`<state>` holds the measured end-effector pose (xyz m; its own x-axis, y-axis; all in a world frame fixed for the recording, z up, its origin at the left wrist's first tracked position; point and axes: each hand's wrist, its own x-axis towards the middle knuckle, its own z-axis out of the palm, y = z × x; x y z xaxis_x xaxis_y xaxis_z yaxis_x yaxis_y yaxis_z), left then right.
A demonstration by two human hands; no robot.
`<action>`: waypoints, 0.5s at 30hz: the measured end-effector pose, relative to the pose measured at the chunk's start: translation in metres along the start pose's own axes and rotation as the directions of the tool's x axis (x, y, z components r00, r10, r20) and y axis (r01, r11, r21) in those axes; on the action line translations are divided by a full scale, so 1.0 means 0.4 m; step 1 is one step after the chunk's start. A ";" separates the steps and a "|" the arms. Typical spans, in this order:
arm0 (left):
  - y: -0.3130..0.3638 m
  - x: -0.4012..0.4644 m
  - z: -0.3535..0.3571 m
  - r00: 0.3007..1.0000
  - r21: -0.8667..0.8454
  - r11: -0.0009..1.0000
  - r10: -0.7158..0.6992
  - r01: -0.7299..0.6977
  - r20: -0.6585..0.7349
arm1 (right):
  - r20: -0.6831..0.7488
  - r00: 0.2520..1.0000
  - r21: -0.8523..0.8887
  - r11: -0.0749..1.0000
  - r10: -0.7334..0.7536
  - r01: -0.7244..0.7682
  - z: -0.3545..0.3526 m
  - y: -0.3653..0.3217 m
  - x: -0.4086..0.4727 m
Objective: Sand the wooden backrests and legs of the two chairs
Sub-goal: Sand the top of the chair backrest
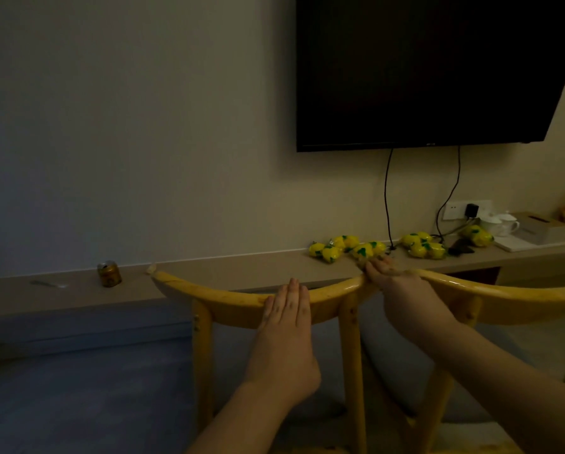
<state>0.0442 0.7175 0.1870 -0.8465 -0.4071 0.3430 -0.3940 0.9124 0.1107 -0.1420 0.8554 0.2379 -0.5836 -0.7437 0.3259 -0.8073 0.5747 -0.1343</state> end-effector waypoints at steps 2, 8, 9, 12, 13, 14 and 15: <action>0.002 -0.002 0.007 1.000 0.015 1.000 -0.008 0.008 0.002 | -0.018 1.000 0.019 1.000 -0.015 0.016 0.015 -0.031 -0.012; -0.009 -0.008 0.012 1.000 0.014 1.000 0.012 -0.012 -0.002 | 0.091 0.968 0.057 0.971 -0.235 0.231 0.032 -0.059 -0.043; -0.010 -0.008 0.010 1.000 0.009 1.000 0.016 -0.016 -0.003 | 0.088 0.976 0.037 0.980 -0.198 0.196 0.020 -0.043 -0.034; -0.005 -0.002 0.005 1.000 0.000 1.000 0.018 -0.018 -0.002 | 0.016 0.999 0.011 0.999 -0.037 0.036 -0.005 -0.001 -0.010; -0.003 0.000 0.005 1.000 -0.001 1.000 0.013 -0.013 -0.002 | -0.011 1.000 0.025 1.000 0.002 -0.002 -0.004 0.004 -0.005; -0.002 0.000 0.006 1.000 0.003 1.000 0.007 -0.007 -0.001 | -0.031 0.999 0.039 0.999 0.025 -0.024 0.001 0.000 -0.005; -0.001 0.000 0.006 1.000 0.007 1.000 0.004 -0.004 0.003 | -0.045 0.999 0.052 0.998 0.028 -0.026 0.007 -0.011 -0.009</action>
<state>0.0435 0.7171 0.1845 -0.8491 -0.4035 0.3410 -0.3930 0.9138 0.1027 -0.1366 0.8548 0.2346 -0.6017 -0.7113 0.3634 -0.7954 0.5751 -0.1914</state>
